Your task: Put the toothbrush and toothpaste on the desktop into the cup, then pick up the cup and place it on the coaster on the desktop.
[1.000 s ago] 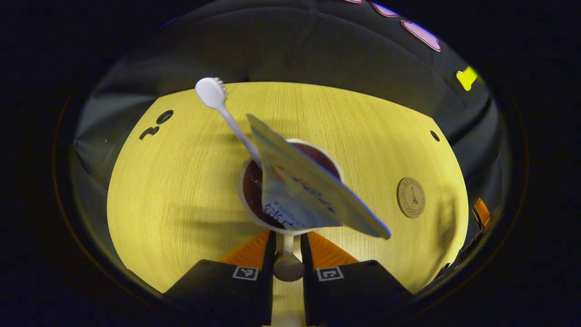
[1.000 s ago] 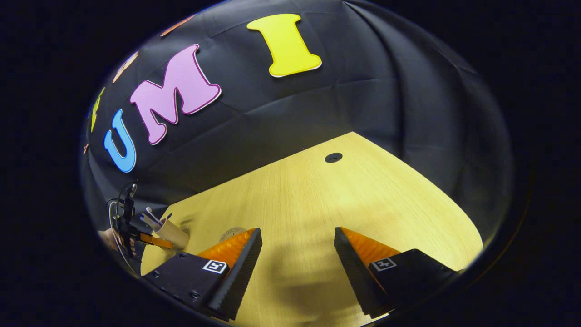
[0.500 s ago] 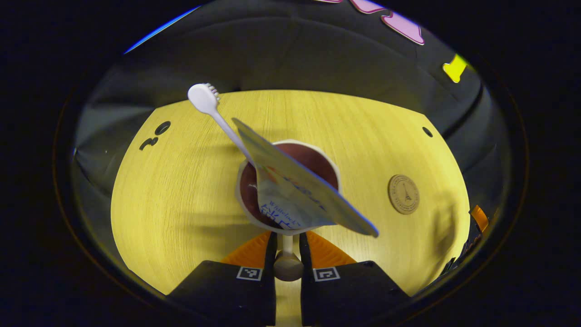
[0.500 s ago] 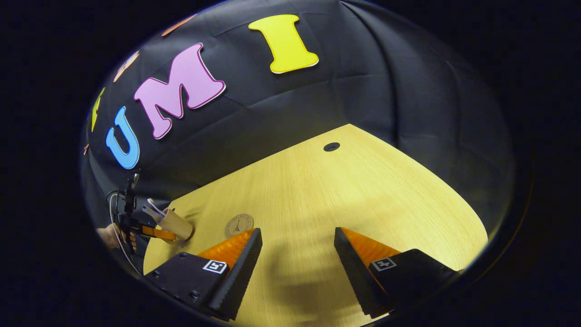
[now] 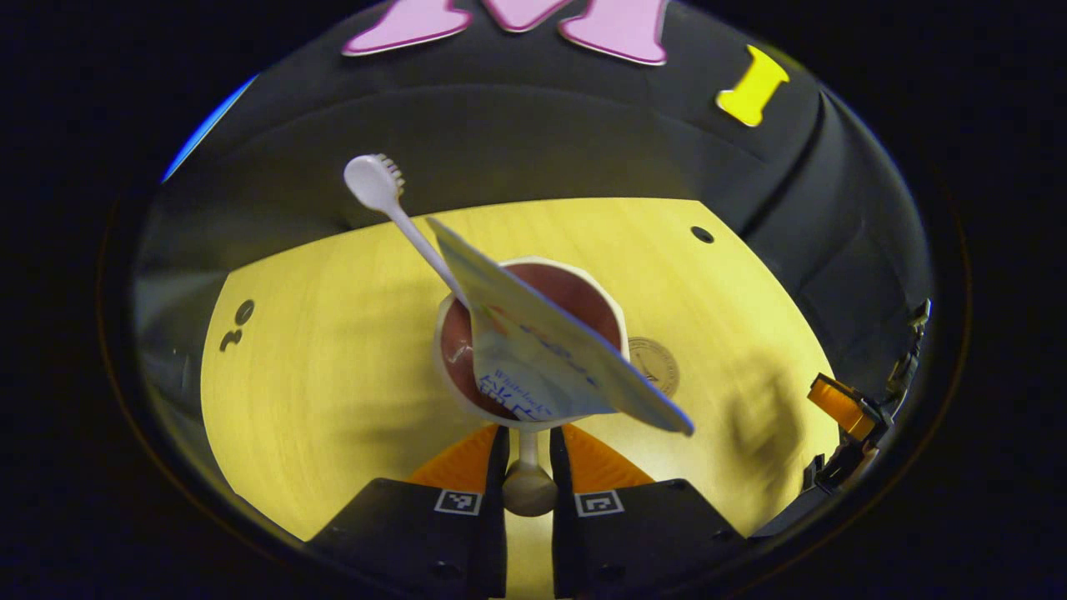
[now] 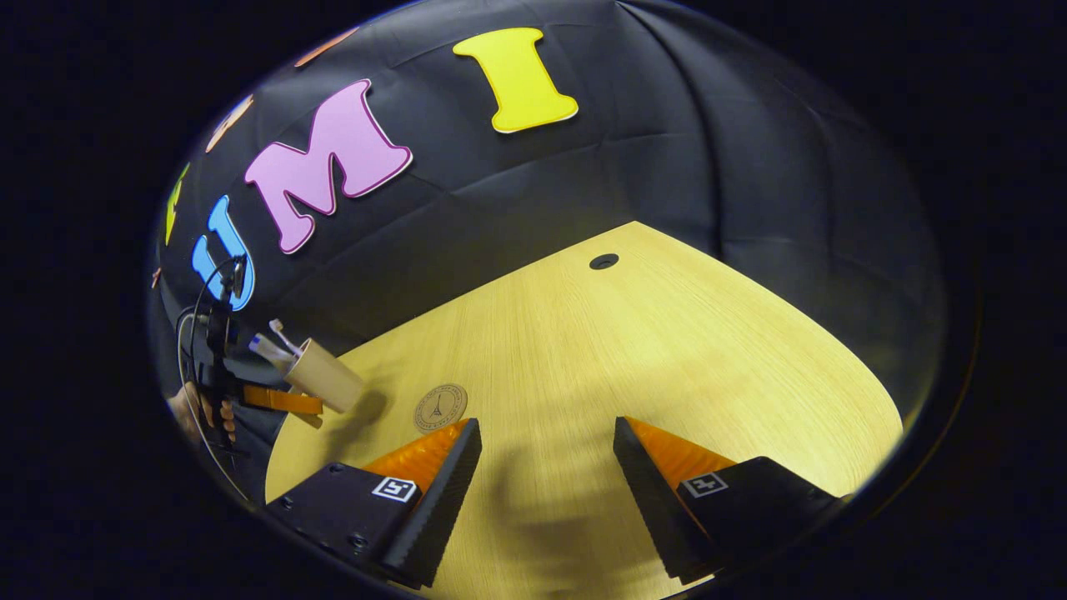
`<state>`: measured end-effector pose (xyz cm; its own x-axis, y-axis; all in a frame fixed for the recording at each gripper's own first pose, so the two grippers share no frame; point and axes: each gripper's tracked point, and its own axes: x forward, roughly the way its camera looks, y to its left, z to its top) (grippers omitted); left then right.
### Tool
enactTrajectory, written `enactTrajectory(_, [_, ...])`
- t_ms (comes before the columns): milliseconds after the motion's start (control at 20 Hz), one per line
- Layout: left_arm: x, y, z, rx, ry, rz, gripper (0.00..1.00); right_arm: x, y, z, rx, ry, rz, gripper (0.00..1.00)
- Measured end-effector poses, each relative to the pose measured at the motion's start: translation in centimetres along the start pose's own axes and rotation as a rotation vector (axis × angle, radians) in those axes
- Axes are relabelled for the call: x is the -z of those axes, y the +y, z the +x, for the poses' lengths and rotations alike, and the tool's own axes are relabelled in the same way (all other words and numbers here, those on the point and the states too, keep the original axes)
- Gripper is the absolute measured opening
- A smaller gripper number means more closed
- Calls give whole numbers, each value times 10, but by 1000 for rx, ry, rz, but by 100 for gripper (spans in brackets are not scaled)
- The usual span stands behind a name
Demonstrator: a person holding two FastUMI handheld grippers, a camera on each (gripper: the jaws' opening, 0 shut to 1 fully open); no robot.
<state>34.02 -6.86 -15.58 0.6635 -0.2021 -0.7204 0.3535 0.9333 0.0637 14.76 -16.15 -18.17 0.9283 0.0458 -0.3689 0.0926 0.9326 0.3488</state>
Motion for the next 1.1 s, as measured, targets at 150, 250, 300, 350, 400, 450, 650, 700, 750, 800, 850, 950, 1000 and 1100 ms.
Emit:
enactTrajectory(150, [-8, -38, 13, 43, 11, 46, 26, 2, 1, -3, -7, 0, 14, 98])
enactTrajectory(250, [-8, -59, 25, 67, 23, 68, 26, 1, 0, -4, -12, -5, 23, 98])
enactTrajectory(300, [-7, -68, 31, 76, 31, 72, 26, 2, -2, -4, -12, -6, 22, 98])
enactTrajectory(350, [-5, -76, 37, 83, 39, 78, 31, 3, -5, -4, -10, -4, 21, 98])
enactTrajectory(400, [-2, -83, 42, 89, 48, 84, 31, 4, -7, -4, -10, 1, 21, 98])
enactTrajectory(450, [-1, -90, 46, 95, 54, 87, 26, 4, -9, -4, -10, 3, 24, 98])
enactTrajectory(650, [2, -100, 60, 90, 78, 98, 26, 3, -15, -8, -4, -1, 31, 98])
enactTrajectory(700, [2, -103, 64, 86, 84, 105, 26, 3, -15, -9, -6, 3, 36, 98])
enactTrajectory(750, [2, -104, 65, 81, 88, 111, 26, 5, -16, -9, -6, 7, 40, 98])
enactTrajectory(800, [2, -105, 66, 79, 92, 117, 26, 7, -17, -9, -6, 11, 44, 98])
enactTrajectory(850, [2, -106, 67, 77, 95, 121, 26, 7, -17, -10, -5, 13, 45, 98])
enactTrajectory(950, [5, -107, 70, 66, 108, 132, 26, 9, -19, -10, -1, 9, 45, 98])
enactTrajectory(1000, [8, -108, 71, 62, 113, 135, 31, 8, -19, -10, -1, 9, 47, 98])
enactTrajectory(1100, [12, -108, 71, 58, 123, 135, 28, 8, -18, -11, 1, 7, 52, 98])
